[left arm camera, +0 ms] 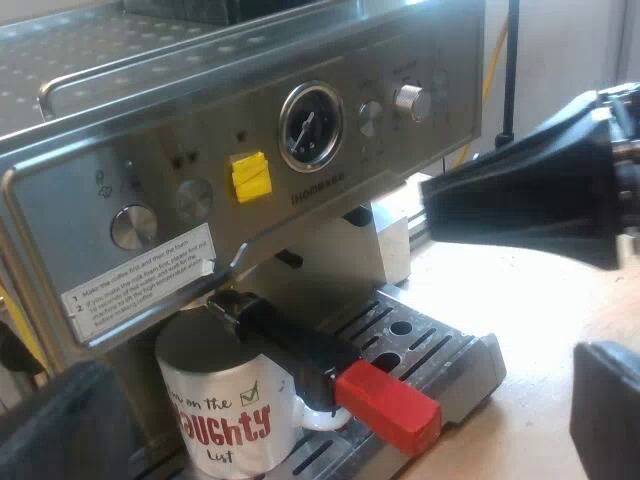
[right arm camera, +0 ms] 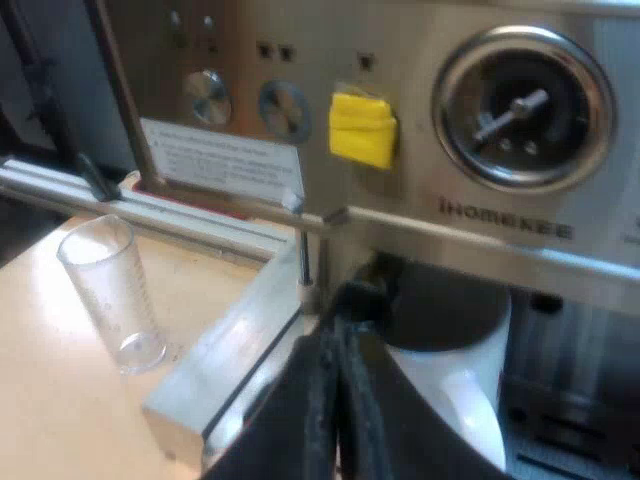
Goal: Place mug into machine
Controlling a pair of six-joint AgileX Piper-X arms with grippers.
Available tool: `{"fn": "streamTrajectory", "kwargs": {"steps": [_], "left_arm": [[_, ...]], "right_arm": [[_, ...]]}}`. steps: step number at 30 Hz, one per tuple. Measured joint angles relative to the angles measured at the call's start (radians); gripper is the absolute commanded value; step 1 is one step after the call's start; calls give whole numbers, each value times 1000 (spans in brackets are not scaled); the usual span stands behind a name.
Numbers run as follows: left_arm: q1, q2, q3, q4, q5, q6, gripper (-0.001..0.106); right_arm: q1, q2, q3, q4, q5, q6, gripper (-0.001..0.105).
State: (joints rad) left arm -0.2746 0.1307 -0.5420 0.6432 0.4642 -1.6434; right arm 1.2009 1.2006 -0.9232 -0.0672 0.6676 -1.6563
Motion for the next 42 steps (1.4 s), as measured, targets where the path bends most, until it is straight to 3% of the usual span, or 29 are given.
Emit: {"fn": "streamTrajectory", "kwargs": {"steps": [15, 42], "left_arm": [[0, 0, 0, 1, 0, 0, 91], [0, 0, 0, 2, 20, 0, 91]], "right_arm": [[-33, 183, -173, -53, 56, -57, 0], [-142, 259, -185, -115, 35, -68, 0]]}}
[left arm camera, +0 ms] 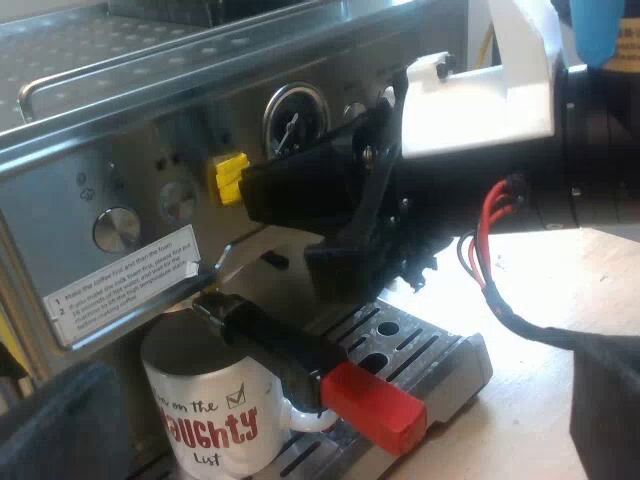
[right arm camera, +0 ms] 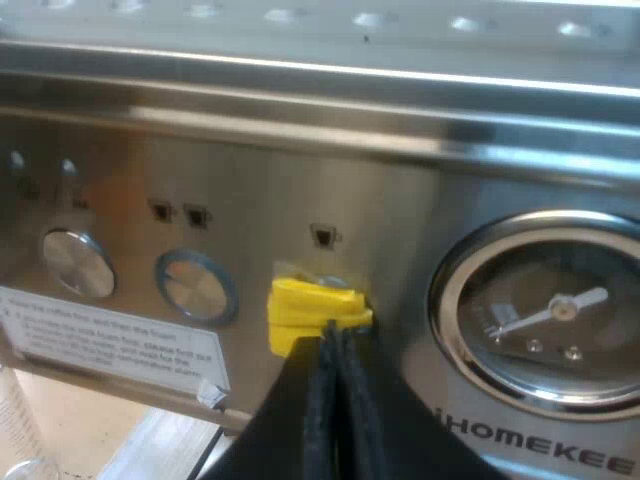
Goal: Place mug into machine
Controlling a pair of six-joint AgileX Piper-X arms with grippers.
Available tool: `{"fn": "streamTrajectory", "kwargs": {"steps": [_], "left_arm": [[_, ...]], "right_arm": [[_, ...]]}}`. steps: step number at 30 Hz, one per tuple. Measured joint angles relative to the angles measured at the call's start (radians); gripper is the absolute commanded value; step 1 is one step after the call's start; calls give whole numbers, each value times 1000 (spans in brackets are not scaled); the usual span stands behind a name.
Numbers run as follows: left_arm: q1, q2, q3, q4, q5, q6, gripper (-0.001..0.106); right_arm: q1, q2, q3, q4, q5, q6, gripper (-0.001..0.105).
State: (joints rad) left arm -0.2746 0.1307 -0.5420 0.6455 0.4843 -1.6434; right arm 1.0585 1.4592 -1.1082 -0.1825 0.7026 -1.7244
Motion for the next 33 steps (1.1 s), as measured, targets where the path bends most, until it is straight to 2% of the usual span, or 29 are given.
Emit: {"fn": "streamTrajectory", "kwargs": {"steps": [10, 13, 14, 15, 16, 18, 19, 21, 22, 24, 27, 32, 33], "left_arm": [[0, 0, 0, 0, 0, 0, 91], [0, 0, 0, 0, 0, 0, 91], [0, 0, 0, 0, 0, 0, 91], [0, 0, 0, 0, 0, 0, 91], [0, 0, 0, 0, 0, 0, 91], [0, 0, 0, -3, 0, 0, 91], [0, 0, 0, -3, 0, 0, 91], [0, 0, 0, -3, 0, -25, 91], [0, 3, 0, -3, 0, -36, 91], [0, 20, -5, -3, -14, -99, 91], [0, 51, -23, -3, -36, -135, 91], [0, 128, -105, 2, -97, -137, 91], [0, 154, -136, -4, -113, -142, 91]], "right_arm": [[-6, -22, 3, 52, -54, -2, 1], [3, -36, -4, 95, -61, 3, 20], [6, -40, -4, 107, -68, 9, 33], [50, -90, -3, 210, -110, 62, 47], [60, -99, -3, 219, -120, 67, 54], [94, -134, -3, 265, -138, 72, 76], [98, -140, -3, 271, -138, 72, 80], [111, -180, -3, 318, -139, 74, 85], [111, -187, -3, 327, -139, 74, 85], [111, -224, -3, 377, -139, 72, 85], [108, -271, -3, 430, -139, 72, 85], [77, -321, -3, 517, -147, 53, 85], [54, -373, -3, 587, -146, 47, 85]]}}
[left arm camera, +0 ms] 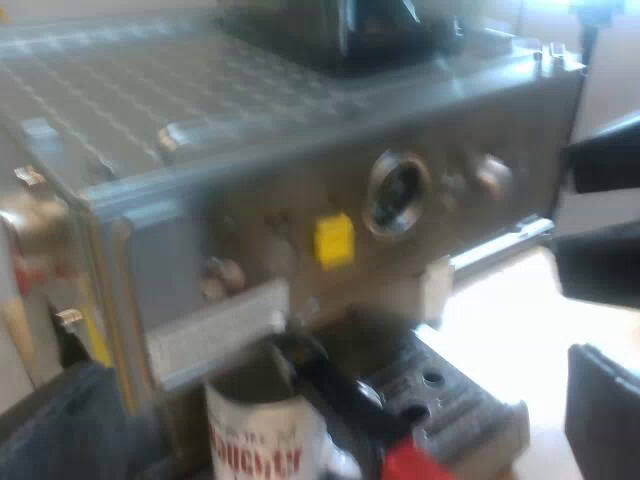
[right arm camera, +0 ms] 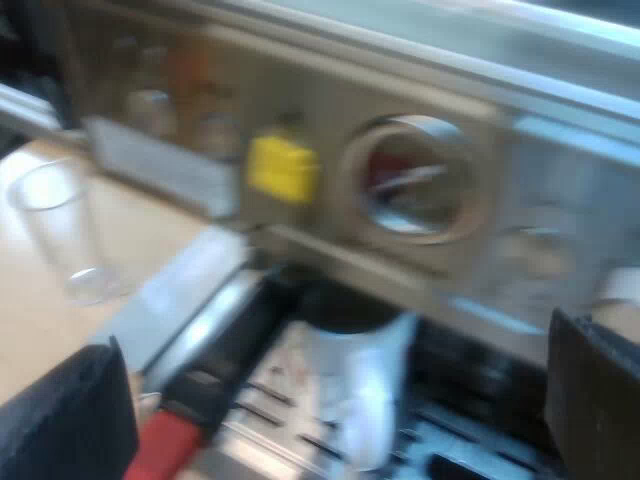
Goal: Place mug into machine
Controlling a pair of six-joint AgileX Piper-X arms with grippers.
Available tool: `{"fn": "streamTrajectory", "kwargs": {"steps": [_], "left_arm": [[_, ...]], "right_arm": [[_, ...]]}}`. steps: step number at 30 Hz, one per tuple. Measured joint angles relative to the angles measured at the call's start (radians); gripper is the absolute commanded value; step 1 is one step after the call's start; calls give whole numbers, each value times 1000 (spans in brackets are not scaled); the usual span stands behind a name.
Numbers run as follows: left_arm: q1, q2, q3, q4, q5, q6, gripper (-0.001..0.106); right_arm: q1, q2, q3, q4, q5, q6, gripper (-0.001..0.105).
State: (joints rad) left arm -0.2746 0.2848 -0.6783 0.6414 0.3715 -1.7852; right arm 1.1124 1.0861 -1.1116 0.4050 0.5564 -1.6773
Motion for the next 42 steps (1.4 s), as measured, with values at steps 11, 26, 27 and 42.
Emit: {"fn": "streamTrajectory", "kwargs": {"steps": [11, 26, 27, 42], "left_arm": [[19, 292, -223, -1, -141, -40, 91], [313, 345, -222, 140, -150, 3, 91], [314, 345, -222, 154, -151, 11, 91], [303, 17, -191, 224, -213, 43, 91]], "right_arm": [[-331, -245, 0, 327, -110, -13, 85], [-1055, -357, 0, 452, -533, -126, 85], [-1107, -362, 0, 456, -568, -132, 85], [-1200, -755, 198, 475, -614, -194, 85]]}}
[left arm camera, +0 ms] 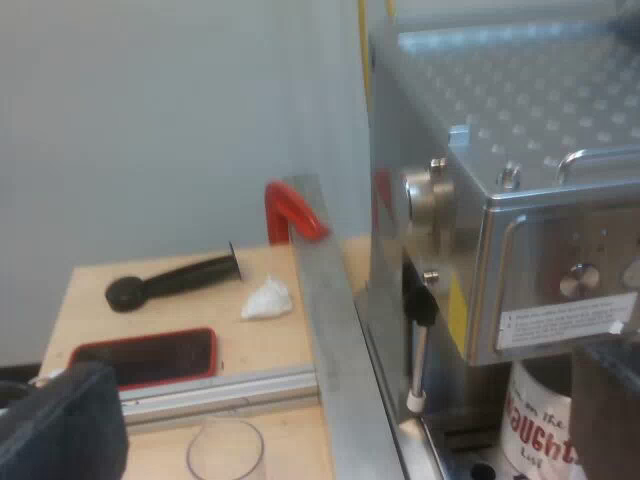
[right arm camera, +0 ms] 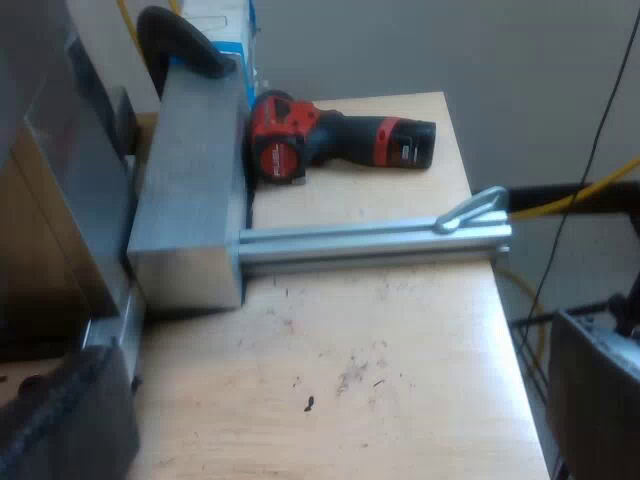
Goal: Place mug into machine
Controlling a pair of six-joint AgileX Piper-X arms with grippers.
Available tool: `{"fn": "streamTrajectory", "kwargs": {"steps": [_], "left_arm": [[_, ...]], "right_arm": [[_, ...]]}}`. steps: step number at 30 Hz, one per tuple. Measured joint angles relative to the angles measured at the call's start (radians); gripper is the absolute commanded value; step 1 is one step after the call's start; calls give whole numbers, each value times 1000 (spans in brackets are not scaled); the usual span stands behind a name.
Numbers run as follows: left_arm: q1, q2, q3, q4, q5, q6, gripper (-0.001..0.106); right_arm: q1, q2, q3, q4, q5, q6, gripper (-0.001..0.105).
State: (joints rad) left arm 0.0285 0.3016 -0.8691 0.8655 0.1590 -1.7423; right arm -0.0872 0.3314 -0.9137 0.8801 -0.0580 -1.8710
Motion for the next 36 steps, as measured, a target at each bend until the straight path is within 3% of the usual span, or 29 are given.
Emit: {"fn": "streamTrajectory", "kwargs": {"steps": [6, 7, 11, 15, 23, 33, 36], "left_arm": [[0, -102, 78, 5, -3, 0, 91], [0, -213, 134, 10, -7, 0, 91], [0, -304, 155, 60, -6, 0, 91], [0, -313, 161, 164, -6, 7, 91], [0, -313, 169, 367, -11, 39, 91], [0, -313, 220, 282, -11, 45, 91], [0, -313, 314, 178, -11, 45, 91]], "right_arm": [[0, -125, 55, 52, 0, -2, 85], [0, -144, 60, 54, 0, -2, 85], [0, -229, 97, 86, -1, -4, 85], [0, -336, 127, 107, -1, -1, 85], [0, -338, 197, 134, -5, 36, 85], [0, -338, 259, 87, -5, 56, 85], [0, -338, 302, 84, -34, 56, 85]]}}
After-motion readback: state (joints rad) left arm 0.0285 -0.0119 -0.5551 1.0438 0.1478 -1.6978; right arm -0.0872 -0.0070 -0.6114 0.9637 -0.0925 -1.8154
